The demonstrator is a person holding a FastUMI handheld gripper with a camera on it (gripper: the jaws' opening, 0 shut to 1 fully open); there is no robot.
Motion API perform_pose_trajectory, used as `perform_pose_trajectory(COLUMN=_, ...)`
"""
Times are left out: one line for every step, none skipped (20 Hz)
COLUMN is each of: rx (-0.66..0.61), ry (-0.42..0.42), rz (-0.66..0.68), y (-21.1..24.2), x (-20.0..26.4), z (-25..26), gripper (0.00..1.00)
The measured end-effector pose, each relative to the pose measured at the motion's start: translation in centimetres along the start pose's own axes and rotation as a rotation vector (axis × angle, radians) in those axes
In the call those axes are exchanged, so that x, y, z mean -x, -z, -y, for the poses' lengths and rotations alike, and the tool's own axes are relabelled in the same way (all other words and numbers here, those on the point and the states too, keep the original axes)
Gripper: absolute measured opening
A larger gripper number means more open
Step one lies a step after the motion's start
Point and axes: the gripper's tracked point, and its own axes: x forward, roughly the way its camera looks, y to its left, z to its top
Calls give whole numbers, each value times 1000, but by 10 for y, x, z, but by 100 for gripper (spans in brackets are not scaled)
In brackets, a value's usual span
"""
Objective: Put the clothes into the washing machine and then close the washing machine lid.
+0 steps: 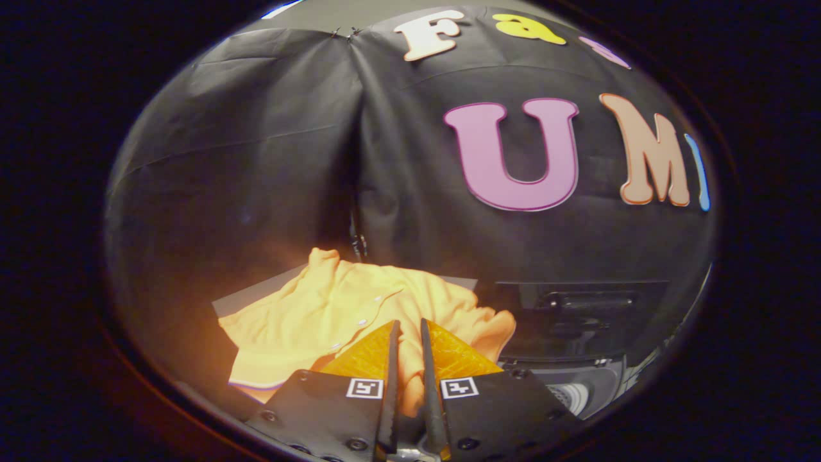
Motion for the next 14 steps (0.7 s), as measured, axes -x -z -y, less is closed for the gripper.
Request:
perform_pose_trajectory(rx=2, ry=45, rz=9, y=-3, x=2, z=21, gripper=18)
perform_pose_trajectory(rx=4, ry=85, rz=17, y=-6, x=5, z=39, gripper=18)
perform_pose_trajectory(rx=3, ry=124, rz=23, y=-9, x=11, z=59, gripper=18)
perform_pose_trajectory(rx=1, ry=160, rz=27, y=-13, x=15, z=77, gripper=18)
perform_pose_trajectory(rx=1, ry=195, rz=31, y=-16, x=19, z=92, gripper=18)
perform_pose_trajectory(rx=9, ry=236, rz=41, y=-20, x=23, z=108, gripper=18)
perform_pose_trajectory(rx=26, ry=285, rz=52, y=-24, x=28, z=125, gripper=18)
perform_pose_trajectory(rx=50, ry=346, rz=74, y=-32, x=36, z=145, gripper=18)
perform_pose_trajectory(rx=66, ry=400, rz=104, y=-41, x=43, z=165, gripper=18)
perform_pose_trajectory(rx=64, ry=428, rz=130, y=-48, x=50, z=176, gripper=18)
perform_pose_trajectory(rx=47, ry=434, rz=142, y=-49, x=55, z=180, gripper=17)
perform_pose_trajectory(rx=25, ry=428, rz=142, y=-44, x=55, z=182, gripper=17)
perform_pose_trajectory(rx=7, ry=416, rz=139, y=-40, x=56, z=182, gripper=16)
perform_pose_trajectory(rx=-3, ry=408, rz=133, y=-35, x=56, z=182, gripper=16)
